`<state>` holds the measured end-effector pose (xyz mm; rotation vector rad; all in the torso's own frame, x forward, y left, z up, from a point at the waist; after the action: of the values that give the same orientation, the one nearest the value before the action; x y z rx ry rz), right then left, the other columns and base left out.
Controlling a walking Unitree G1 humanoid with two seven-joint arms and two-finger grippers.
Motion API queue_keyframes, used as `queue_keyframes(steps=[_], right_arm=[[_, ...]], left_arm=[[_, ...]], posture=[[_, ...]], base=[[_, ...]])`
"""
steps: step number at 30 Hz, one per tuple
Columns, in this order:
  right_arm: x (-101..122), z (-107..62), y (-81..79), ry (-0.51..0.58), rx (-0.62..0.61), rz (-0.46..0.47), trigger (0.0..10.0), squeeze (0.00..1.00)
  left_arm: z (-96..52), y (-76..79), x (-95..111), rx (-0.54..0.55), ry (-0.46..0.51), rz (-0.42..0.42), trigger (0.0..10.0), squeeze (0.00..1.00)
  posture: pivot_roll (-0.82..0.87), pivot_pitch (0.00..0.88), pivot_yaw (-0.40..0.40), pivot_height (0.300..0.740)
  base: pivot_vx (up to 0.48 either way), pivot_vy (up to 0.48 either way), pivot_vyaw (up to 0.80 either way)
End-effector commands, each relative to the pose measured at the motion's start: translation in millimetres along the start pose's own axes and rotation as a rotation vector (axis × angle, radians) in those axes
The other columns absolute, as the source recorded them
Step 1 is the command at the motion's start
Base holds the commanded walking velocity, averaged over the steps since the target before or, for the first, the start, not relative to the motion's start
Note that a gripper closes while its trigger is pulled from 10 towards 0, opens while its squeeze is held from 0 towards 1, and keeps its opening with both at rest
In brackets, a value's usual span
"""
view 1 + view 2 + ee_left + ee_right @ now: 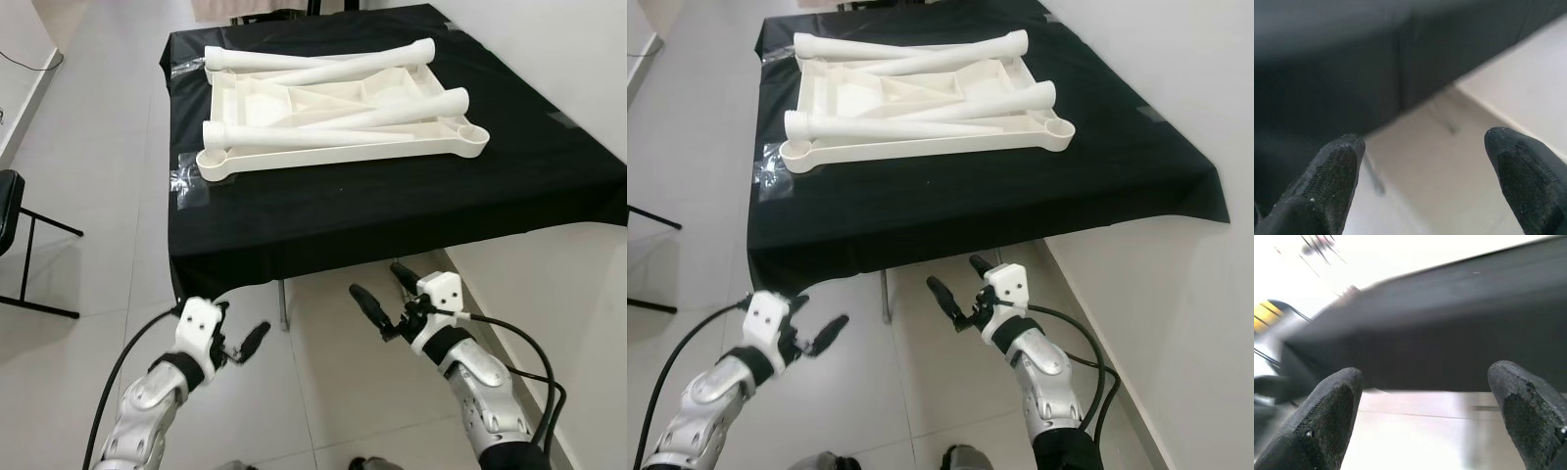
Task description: Building children table
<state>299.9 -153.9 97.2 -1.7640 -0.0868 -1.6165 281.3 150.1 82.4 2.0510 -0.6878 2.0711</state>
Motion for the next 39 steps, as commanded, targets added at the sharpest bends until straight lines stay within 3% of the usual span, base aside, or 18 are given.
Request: queue_keyframes(steps=[1,4,7,13,15,21,29,33,39], right_arm=[[10,7.1,-14.9,0.063,0.054,0.031,10.0,0.00],[13,9.7,-16.1,0.084,0.028,-0.035,10.0,0.00],[18,32.8,-19.0,0.106,-0.033,-0.067,10.0,0.00],[32,46.0,-14.3,0.116,-0.101,-0.093,10.0,0.00],[32,49.1,-15.0,0.124,-0.099,-0.032,10.0,0.00],[27,44.9,-18.9,0.139,-0.105,-0.019,10.0,0.00],[23,44.1,-20.8,0.130,-0.124,-0.019,10.0,0.00],[20,36.3,-13.7,0.116,-0.179,-0.022,10.0,0.00],[24,29.5,-9.3,0.125,-0.206,-0.050,10.0,0.00]], left_arm=[[1.7,8.5,10,-0.013,0.019,-0.015,10.0,0.00],[3.1,8.3,15,-0.003,0.030,-0.002,10.0,0.00],[16.9,-14.5,42,0.165,0.118,0.061,10.0,0.00],[24.8,-14.4,44,0.140,0.066,0.073,10.0,0.00],[25.3,-11.4,47,0.135,0.088,0.076,10.0,0.00],[13.5,-10.6,48,0.183,0.119,0.003,10.0,0.00],[1.6,-16.1,41,0.276,0.093,-0.015,10.0,0.00],[-8.8,-26.2,32,0.419,0.037,0.001,10.0,0.00],[-14.3,-24.6,33,0.465,0.036,-0.004,10.0,0.00]], posture=[[-0.11,0.090,0.011,0.740],[-0.10,0.088,0.009,0.740],[-0.08,0.061,0.003,0.740],[-0.08,0.038,0.010,0.740],[-0.07,0.031,0.020,0.740],[-0.07,0.056,0.023,0.740],[-0.05,0.086,0.019,0.740],[-0.05,0.112,-0.006,0.740],[-0.04,0.118,-0.020,0.740]], base=[[0.000,0.000,0.00],[0.000,0.000,0.00],[0.000,0.000,0.00],[0.000,0.000,0.00],[0.000,0.000,0.00],[0.000,0.000,0.00],[0.000,0.000,0.00],[0.000,0.000,0.00],[0.000,0.000,0.00]])
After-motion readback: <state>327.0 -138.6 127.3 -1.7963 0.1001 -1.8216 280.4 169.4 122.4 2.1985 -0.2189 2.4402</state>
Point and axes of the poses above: a point about 5 cm out from each wrist's last joint towards the gripper, its own z axis pointing out of the wrist towards the gripper, its own x axis along the axis of the wrist's last joint, y = z × x, the point moved 2 cm from there along z, pointing out of the wrist towards the gripper, and after that the axes turned 11 degrees about z, right-handed, at the moved point
